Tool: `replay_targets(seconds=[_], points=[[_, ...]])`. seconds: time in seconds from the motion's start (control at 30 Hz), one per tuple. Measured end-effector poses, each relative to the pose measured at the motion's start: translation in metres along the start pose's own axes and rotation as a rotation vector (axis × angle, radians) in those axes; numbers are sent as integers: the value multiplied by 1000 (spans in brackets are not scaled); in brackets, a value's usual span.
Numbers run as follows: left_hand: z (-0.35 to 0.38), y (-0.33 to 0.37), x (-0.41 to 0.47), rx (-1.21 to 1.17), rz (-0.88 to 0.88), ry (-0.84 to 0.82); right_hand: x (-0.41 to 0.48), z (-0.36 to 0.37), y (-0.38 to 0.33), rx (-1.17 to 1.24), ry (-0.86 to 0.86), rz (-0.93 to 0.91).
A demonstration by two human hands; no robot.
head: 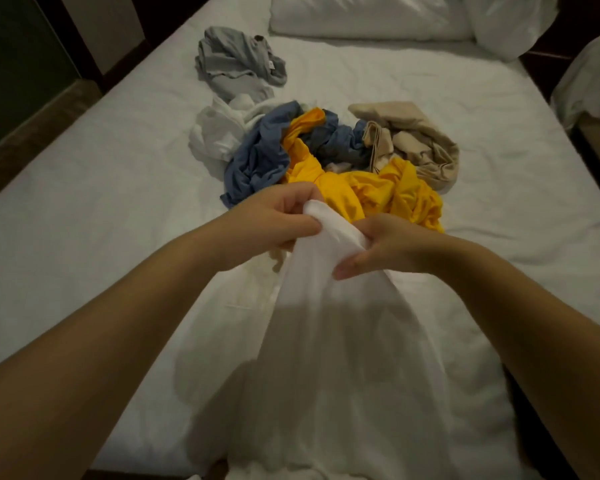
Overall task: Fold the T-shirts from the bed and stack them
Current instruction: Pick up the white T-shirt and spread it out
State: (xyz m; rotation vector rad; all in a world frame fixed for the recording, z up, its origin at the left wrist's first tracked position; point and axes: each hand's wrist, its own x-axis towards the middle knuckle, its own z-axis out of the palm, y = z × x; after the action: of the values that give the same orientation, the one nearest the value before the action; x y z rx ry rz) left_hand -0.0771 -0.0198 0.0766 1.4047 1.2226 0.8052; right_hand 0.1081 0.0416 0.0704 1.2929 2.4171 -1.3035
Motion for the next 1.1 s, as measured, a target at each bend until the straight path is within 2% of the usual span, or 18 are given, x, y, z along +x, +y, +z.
replay_targets(seconds=[0.1,0.23,0.33,0.4,0.47,0.53,0.7,0.8,0.93,1.03,1.1], points=[[-4,-10,1,-123,-36,78,-16,-10,25,-49,21,99],[2,-41,8,-220,-147,273,-37,-14,69,-149,115,225],[14,-69,16,-166,-298,386,-43,-6,97,-354,188,274],[23,-79,16,-69,-382,420,-44,2,106,-365,310,194],[31,-83,14,-21,-371,436,-42,13,107,-243,425,85],[35,-79,12,-76,-325,457,-39,21,108,-168,513,13],[33,-68,13,-135,-157,462,-35,36,101,-51,751,-35],[31,-73,18,-75,-181,493,-36,47,104,-164,733,-30],[37,-93,17,57,-394,502,-37,54,116,-280,688,49],[41,-98,14,-74,-402,459,-38,52,119,-311,626,24],[43,-96,13,-338,-376,390,-37,50,116,-345,599,-34]])
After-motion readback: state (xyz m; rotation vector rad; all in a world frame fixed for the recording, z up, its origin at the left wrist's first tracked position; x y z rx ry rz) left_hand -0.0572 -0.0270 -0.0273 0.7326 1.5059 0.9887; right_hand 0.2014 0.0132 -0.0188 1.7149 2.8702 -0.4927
